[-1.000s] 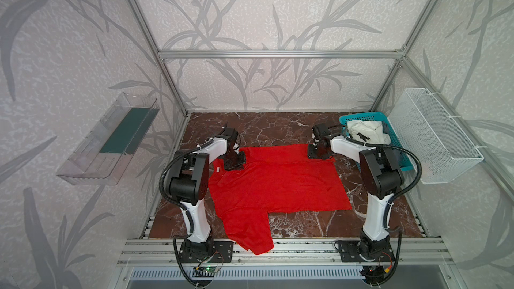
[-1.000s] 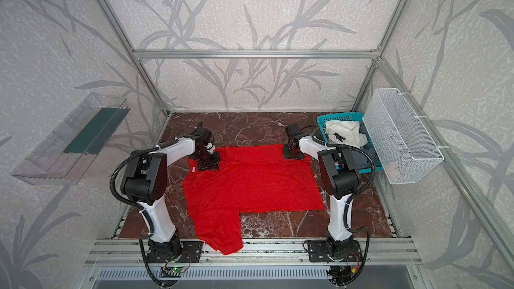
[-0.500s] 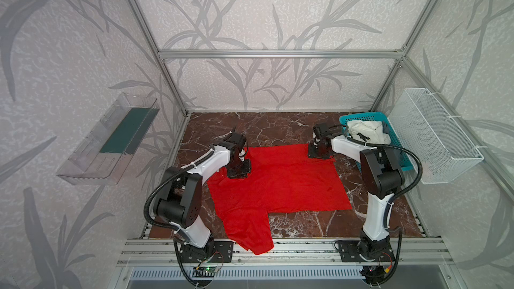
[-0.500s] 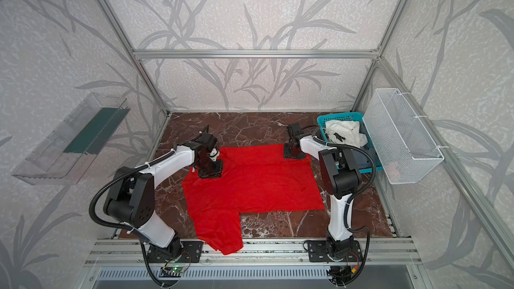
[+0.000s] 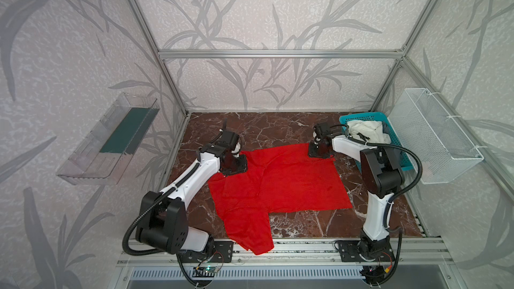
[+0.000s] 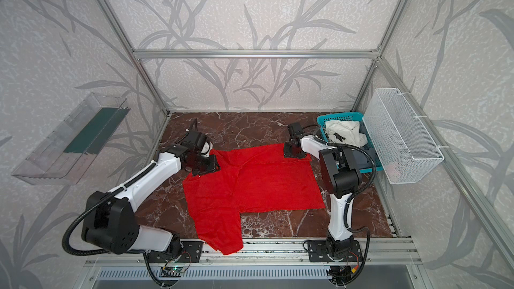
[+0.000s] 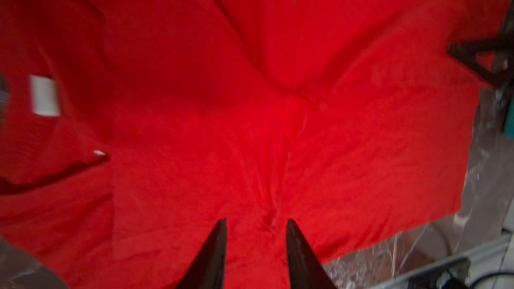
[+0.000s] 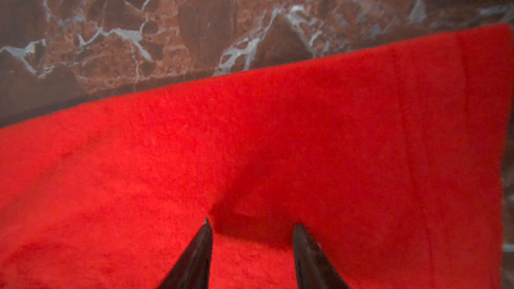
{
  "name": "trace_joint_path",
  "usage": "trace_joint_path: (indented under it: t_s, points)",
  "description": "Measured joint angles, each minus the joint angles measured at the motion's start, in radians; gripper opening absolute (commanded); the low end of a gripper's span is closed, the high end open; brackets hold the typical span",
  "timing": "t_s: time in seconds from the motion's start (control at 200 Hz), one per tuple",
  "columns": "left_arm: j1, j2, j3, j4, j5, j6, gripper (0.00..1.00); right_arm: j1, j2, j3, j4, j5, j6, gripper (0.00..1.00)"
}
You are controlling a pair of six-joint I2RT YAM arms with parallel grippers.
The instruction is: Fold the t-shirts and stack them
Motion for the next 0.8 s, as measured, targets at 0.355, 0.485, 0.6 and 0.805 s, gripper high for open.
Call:
trace_joint_path:
  t_s: [0.355, 0.485, 0.6, 0.805]
  points:
    - [0.115, 0.562, 0.421, 0.055, -0.193, -0.022, 0.37, -0.001, 0.0, 0.0, -0.002, -0.003, -0.005, 0.49]
    - [0.142, 0.576, 0.442, 0.055, -0.195, -0.03, 0.39, -0.001, 0.0, 0.003, -0.006, -0.006, -0.005, 0.49]
    - [0.159, 0.576, 0.452, 0.064, -0.19, -0.038, 0.39, -0.002, 0.002, 0.01, -0.016, -0.008, -0.005, 0.49]
    - [0.171, 0.594, 0.46, 0.079, -0.146, -0.057, 0.39, -0.003, 0.029, 0.05, -0.034, -0.013, -0.01, 0.49]
